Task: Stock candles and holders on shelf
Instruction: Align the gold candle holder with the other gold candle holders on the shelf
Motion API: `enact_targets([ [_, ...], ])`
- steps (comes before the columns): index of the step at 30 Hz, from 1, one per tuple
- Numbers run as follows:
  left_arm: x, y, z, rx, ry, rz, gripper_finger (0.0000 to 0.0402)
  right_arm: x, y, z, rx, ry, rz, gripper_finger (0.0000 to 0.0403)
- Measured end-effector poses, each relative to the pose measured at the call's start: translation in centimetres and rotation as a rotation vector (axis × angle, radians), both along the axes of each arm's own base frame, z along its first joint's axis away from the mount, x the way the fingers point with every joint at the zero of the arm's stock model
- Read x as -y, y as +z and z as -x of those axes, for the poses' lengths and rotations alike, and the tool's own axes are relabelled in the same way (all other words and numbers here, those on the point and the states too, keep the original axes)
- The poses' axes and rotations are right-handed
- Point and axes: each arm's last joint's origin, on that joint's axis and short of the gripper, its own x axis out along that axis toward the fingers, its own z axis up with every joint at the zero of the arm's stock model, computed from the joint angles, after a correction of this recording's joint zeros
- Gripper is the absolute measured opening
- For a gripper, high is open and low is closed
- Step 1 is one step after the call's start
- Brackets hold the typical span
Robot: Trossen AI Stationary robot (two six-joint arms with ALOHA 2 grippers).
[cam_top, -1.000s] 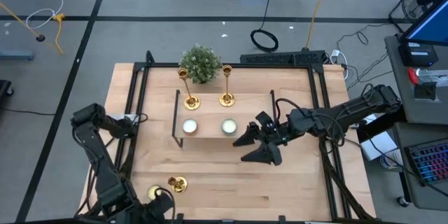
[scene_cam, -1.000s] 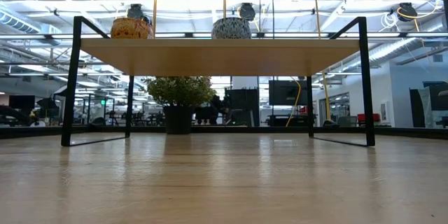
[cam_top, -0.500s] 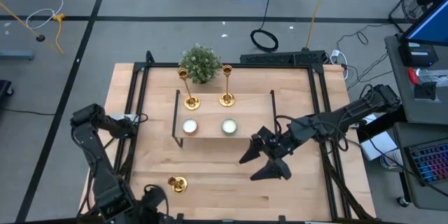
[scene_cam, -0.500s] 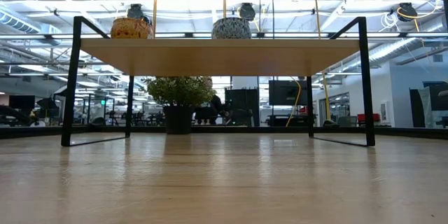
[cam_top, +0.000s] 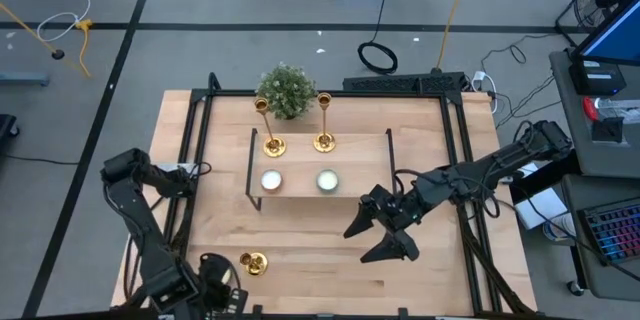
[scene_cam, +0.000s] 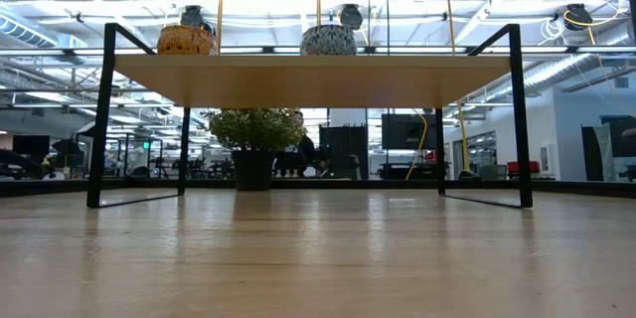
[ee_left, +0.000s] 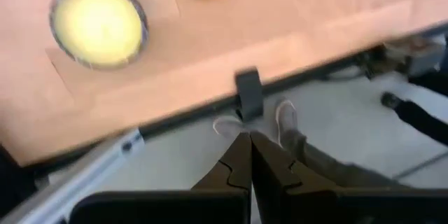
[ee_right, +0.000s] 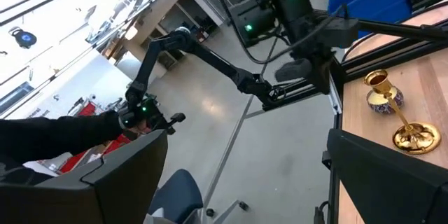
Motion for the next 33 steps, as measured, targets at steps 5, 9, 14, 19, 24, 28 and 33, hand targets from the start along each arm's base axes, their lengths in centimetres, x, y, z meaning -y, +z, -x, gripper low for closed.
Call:
enact_targets([
  [5, -0.9, -1.0, -0.6, 0.008, 0.041, -0.059, 0.0002, -0.3, -0.1, 0.2, -0.007, 0.011, 0.003, 0.0389],
  [9, -1.4, -1.1, -1.1, -0.006, 0.052, -0.063, 0.0003, -0.9, -0.2, 0.4, -0.017, 0.032, 0.004, 0.0389],
  [14, -1.4, -1.1, -1.2, -0.038, 0.037, -0.033, 0.0003, -1.4, -0.2, 0.7, -0.020, 0.052, 0.001, 0.0389],
  [19, -0.7, -0.9, -1.4, -0.025, 0.019, 0.036, 0.0002, -1.6, -0.3, 0.8, -0.033, 0.058, 0.001, 0.0389],
  [24, -0.1, -0.7, -1.1, -0.028, -0.001, 0.081, 0.0002, -2.0, -0.3, 1.1, -0.029, 0.077, 0.011, 0.0389],
  [28, -0.3, -0.9, -0.6, -0.067, 0.011, 0.049, 0.0003, -2.0, -0.3, 1.0, -0.028, 0.073, 0.016, 0.0389],
  [33, -1.0, -1.1, -0.6, -0.096, 0.026, -0.004, 0.0004, -2.0, -0.4, 1.0, -0.033, 0.076, 0.021, 0.0389],
])
